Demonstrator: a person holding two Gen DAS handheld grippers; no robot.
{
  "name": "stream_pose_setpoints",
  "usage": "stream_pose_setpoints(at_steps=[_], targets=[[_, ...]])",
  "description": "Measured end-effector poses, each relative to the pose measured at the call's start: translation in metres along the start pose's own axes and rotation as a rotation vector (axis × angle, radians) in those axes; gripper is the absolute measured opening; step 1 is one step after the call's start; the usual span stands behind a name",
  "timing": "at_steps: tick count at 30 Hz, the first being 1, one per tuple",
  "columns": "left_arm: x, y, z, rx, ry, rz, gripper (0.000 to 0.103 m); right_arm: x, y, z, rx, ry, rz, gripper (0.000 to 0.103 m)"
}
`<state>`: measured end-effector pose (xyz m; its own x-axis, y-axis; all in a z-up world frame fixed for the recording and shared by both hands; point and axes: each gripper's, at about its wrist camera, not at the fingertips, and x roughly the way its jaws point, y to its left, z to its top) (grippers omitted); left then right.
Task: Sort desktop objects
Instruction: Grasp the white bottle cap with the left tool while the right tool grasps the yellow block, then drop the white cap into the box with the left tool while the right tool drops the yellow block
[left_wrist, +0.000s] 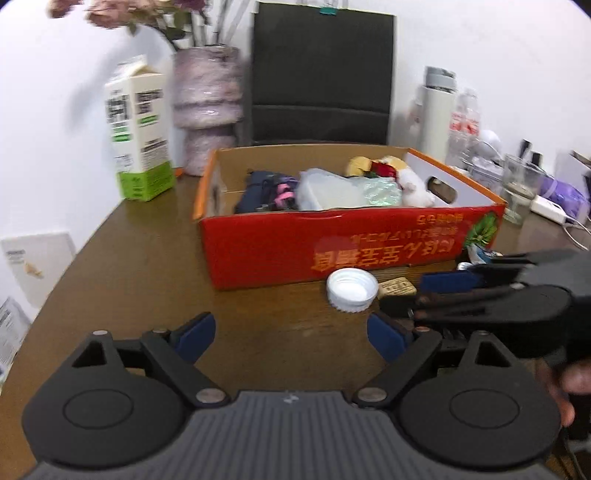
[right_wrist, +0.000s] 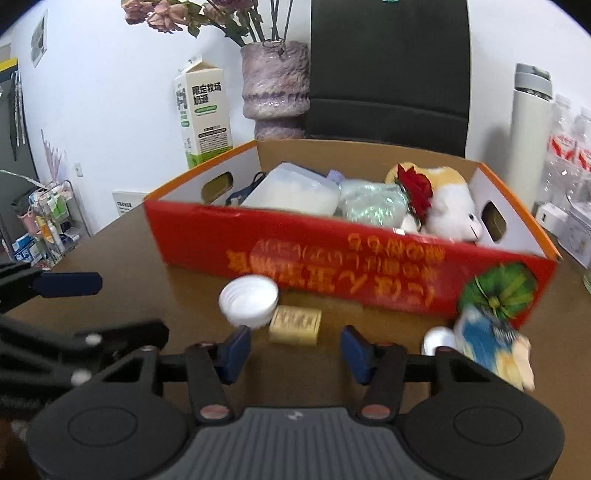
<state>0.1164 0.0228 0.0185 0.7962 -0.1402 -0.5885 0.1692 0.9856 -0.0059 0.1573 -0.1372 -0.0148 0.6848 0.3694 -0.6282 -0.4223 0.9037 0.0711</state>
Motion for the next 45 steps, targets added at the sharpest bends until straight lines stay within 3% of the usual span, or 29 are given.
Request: stream_pose_setpoints(at_steps=[1, 4, 7, 10, 12, 17, 23, 28, 33, 37, 45], targets=[[0.004, -0.001, 0.002, 0.002, 0.002, -0.007, 0.091, 0.003, -0.003, 0.0, 0.009, 0.002, 0.004, 0.029], [0.017, -0.008, 0.007, 0.017, 0.01, -0.056, 0.092, -0.007, -0.014, -0.002, 0.059, -0.038, 0.003, 0.029], [0.037, -0.019, 0.013, 0.001, 0.031, -0.085, 0.089, -0.035, -0.023, -0.005, 0.079, -0.143, -0.038, 0.029], [0.055, -0.032, 0.016, 0.011, 0.046, -0.066, 0.072, -0.056, -0.032, -0.008, 0.105, -0.218, -0.063, 0.029], [0.057, -0.04, 0.013, 0.045, 0.042, -0.05, 0.039, -0.064, -0.036, -0.013, 0.134, -0.235, -0.072, 0.029], [0.022, -0.037, -0.003, -0.013, 0.022, -0.024, 0.04, -0.082, -0.026, -0.04, 0.143, -0.203, -0.087, 0.029], [-0.076, -0.042, -0.048, -0.134, -0.061, 0.017, 0.04, -0.134, 0.001, -0.074, 0.1, -0.221, -0.105, 0.029], [-0.121, -0.057, -0.081, -0.11, -0.057, 0.092, 0.04, -0.167, 0.024, -0.105, 0.048, -0.208, -0.099, 0.029], [-0.161, -0.058, -0.077, -0.104, -0.138, 0.094, 0.04, -0.198, 0.039, -0.105, 0.052, -0.267, -0.09, 0.029], [-0.179, -0.059, -0.076, -0.096, -0.187, 0.086, 0.04, -0.22, 0.051, -0.104, 0.02, -0.327, -0.091, 0.029], [-0.174, -0.055, -0.067, -0.109, -0.2, 0.046, 0.04, -0.225, 0.049, -0.1, 0.029, -0.333, -0.106, 0.029]])
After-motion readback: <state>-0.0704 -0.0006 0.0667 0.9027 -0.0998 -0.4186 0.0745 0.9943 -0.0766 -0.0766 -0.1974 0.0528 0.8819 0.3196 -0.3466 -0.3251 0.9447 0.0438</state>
